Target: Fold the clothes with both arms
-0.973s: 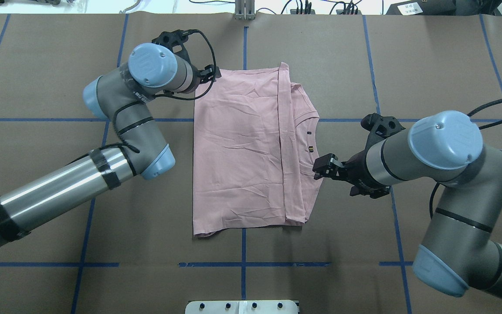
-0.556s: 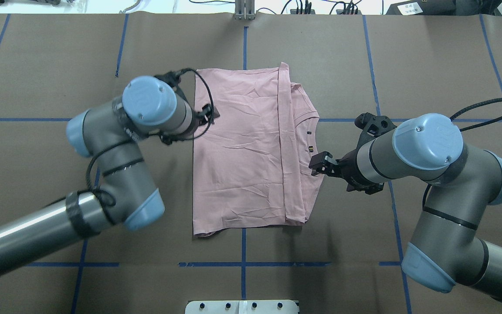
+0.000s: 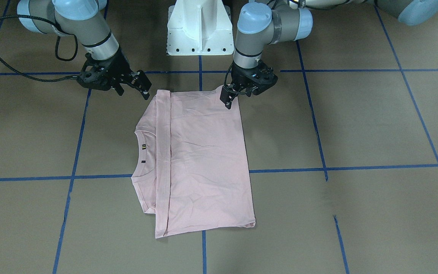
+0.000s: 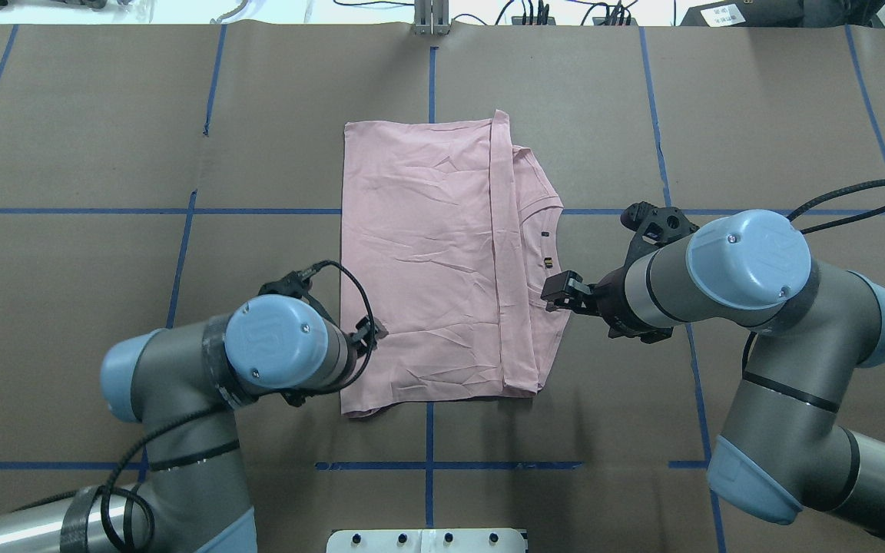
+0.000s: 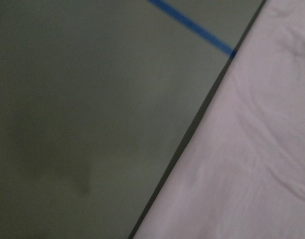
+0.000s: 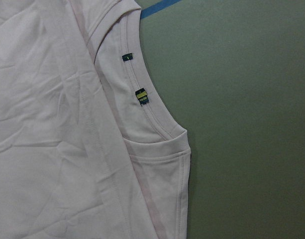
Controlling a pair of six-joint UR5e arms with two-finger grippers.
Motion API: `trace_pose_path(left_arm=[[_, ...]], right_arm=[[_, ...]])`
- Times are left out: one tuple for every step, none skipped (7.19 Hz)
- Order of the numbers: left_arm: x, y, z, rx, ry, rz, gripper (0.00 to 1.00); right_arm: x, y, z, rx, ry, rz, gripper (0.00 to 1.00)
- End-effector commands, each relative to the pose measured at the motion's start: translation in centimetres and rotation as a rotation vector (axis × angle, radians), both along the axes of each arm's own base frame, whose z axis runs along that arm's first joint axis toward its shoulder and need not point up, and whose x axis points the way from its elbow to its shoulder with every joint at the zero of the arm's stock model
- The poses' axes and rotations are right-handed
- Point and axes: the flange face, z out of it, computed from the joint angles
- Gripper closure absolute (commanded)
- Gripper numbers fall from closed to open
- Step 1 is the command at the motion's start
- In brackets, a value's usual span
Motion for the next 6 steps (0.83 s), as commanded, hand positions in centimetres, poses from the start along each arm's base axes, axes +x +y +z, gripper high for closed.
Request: trace_pose_path(left_arm=[[1.97, 1.96, 0.85, -0.024, -0.022, 0.008, 0.0], [2.12, 1.92, 1.23, -0.028, -0.031, 0.007, 0.01], [2.17, 2.02, 1.24, -0.03, -0.03, 0.009, 0.02], [2.08, 2.05, 1.2, -0.033, -0.028, 0.006, 0.1], [1.88, 2.12, 0.9, -0.033, -0.022, 0.006, 0.17], [1.93, 2.21, 0.89, -0.033, -0.022, 0.007, 0.17]], right_arm=[[0.06, -0.05, 0.1, -0.001, 0.003, 0.004, 0.0], [0.04, -0.06, 0.01, 0.0, 0.002, 0.004, 0.0], [0.02, -0.06, -0.07, 0.0, 0.0, 0.003, 0.0], [0.02, -0.07, -0.07, 0.002, 0.001, 0.003, 0.0], [0.11, -0.1, -0.14, 0.0, -0.001, 0.004, 0.0], [0.44, -0.01, -0.29, 0.004, -0.005, 0.005, 0.0]])
